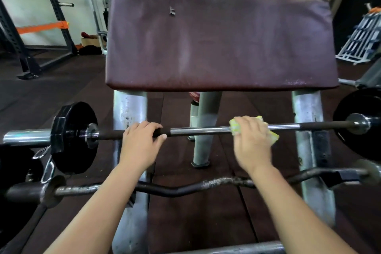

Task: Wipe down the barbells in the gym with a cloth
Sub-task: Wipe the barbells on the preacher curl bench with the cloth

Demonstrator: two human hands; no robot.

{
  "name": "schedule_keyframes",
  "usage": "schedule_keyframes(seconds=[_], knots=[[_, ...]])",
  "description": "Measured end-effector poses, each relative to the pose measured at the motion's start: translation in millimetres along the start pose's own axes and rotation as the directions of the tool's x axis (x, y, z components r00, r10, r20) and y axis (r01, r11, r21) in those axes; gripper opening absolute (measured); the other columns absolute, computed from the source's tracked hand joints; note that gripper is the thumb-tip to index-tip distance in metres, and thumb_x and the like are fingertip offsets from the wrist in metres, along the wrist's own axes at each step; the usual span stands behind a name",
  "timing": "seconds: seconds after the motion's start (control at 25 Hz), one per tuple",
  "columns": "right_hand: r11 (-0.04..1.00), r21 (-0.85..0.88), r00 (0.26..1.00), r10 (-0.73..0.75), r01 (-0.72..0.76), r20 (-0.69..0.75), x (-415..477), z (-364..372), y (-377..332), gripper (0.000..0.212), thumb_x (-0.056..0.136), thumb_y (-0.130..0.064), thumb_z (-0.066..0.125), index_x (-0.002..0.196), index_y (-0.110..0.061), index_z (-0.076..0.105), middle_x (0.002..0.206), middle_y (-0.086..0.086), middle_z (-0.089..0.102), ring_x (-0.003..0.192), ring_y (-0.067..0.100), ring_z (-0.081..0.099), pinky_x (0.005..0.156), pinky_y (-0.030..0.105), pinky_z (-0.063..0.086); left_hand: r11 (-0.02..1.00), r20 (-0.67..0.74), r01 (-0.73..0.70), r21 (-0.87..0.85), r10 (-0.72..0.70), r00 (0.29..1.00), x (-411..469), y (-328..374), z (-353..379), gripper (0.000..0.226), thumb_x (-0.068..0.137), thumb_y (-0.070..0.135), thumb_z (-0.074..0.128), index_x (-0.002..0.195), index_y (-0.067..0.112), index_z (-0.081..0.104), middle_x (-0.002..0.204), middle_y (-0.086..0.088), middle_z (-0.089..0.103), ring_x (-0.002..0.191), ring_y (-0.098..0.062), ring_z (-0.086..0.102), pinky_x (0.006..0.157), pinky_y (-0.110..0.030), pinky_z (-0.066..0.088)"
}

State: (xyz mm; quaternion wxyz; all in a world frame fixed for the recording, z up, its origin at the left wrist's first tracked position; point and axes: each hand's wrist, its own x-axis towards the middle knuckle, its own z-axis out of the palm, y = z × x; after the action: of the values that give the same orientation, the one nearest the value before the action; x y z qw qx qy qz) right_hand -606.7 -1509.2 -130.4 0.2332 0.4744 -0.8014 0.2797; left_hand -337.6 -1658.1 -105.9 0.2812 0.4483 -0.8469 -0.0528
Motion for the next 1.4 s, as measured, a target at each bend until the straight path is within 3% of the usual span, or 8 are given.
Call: schedule_keyframes(seconds=[0.16,0.28,0.56,0.72,0.92,1.16,1.28,1.4], knots=[[0.98,0.122,0.987,-0.158,0.154,0.023,-12,13,-85,0.041,0.089,-0.031,0.05,0.128,-0.025,0.061,0.13,-0.002,0.063,0.124,0.027,0.052,0.115,0.053,0.034,1.0,0.001,-0.007,0.019,0.007,1.0,-1,-1,0,0.03,0.092,0.045,0.059,0.116,0.029,0.064,0.105,0.005,0.065,0.106,-0.026,0.054,0.097,-0.042,0.037],[0.964,0.168,0.976,-0.214,0.206,0.028,-5,12,-65,0.035,0.096,-0.035,0.051,0.128,-0.028,0.062,0.127,-0.004,0.063,0.122,0.024,0.053,0.116,0.051,0.036,1.0,0.002,-0.009,0.024,0.009,1.0,-2,1,-2,0.029,0.091,0.044,0.061,0.116,0.029,0.065,0.105,0.005,0.065,0.106,-0.026,0.055,0.096,-0.043,0.038],[0.99,0.012,0.985,0.141,-0.14,-0.096,16,-30,124,0.04,0.101,-0.036,0.041,0.122,-0.014,0.068,0.123,0.007,0.068,0.116,0.038,0.059,0.109,0.052,0.041,0.998,-0.019,0.0,0.056,0.001,1.0,-1,0,1,0.027,0.088,0.038,0.07,0.111,0.025,0.069,0.104,-0.003,0.069,0.104,-0.036,0.058,0.09,-0.051,0.041],[0.984,-0.013,0.976,0.177,-0.18,-0.129,5,-16,73,0.038,0.098,-0.032,0.046,0.125,-0.015,0.065,0.133,0.009,0.064,0.124,0.039,0.054,0.111,0.057,0.039,0.995,-0.038,-0.031,0.094,0.035,0.999,0,-4,6,0.028,0.085,0.035,0.073,0.111,0.026,0.07,0.1,-0.005,0.07,0.098,-0.039,0.06,0.085,-0.052,0.044],[0.997,-0.009,0.997,-0.08,0.08,-0.021,6,-17,87,0.033,0.101,-0.032,0.048,0.13,-0.024,0.064,0.133,-0.002,0.064,0.127,0.029,0.054,0.111,0.053,0.038,0.993,-0.051,-0.047,0.107,0.053,0.997,3,-6,8,0.029,0.083,0.035,0.073,0.111,0.028,0.07,0.1,-0.006,0.069,0.094,-0.042,0.061,0.082,-0.054,0.046],[0.98,-0.081,0.983,0.178,-0.182,-0.05,23,-19,114,0.039,0.098,-0.037,0.04,0.121,-0.02,0.067,0.122,0.003,0.067,0.121,0.037,0.057,0.106,0.059,0.041,0.992,0.037,-0.11,0.065,0.108,0.993,8,24,2,0.031,0.087,0.035,0.069,0.118,0.037,0.067,0.11,0.004,0.069,0.104,-0.032,0.063,0.089,-0.048,0.047],[0.999,-0.012,0.999,0.031,-0.031,0.039,12,-10,48,0.038,0.1,-0.039,0.04,0.125,-0.026,0.065,0.128,-0.003,0.064,0.127,0.029,0.052,0.113,0.057,0.036,0.973,0.078,-0.228,-0.036,0.23,0.97,14,69,17,0.032,0.087,0.038,0.068,0.119,0.033,0.068,0.113,0.004,0.068,0.103,-0.03,0.063,0.086,-0.043,0.051],[0.977,0.091,0.977,-0.198,0.19,0.083,17,-19,60,0.037,0.1,-0.037,0.046,0.128,-0.025,0.067,0.129,-0.004,0.067,0.125,0.026,0.056,0.112,0.053,0.039,0.972,0.065,-0.223,-0.07,0.227,0.972,16,94,29,0.031,0.09,0.036,0.064,0.12,0.033,0.066,0.114,0.006,0.067,0.105,-0.029,0.06,0.087,-0.044,0.049]])
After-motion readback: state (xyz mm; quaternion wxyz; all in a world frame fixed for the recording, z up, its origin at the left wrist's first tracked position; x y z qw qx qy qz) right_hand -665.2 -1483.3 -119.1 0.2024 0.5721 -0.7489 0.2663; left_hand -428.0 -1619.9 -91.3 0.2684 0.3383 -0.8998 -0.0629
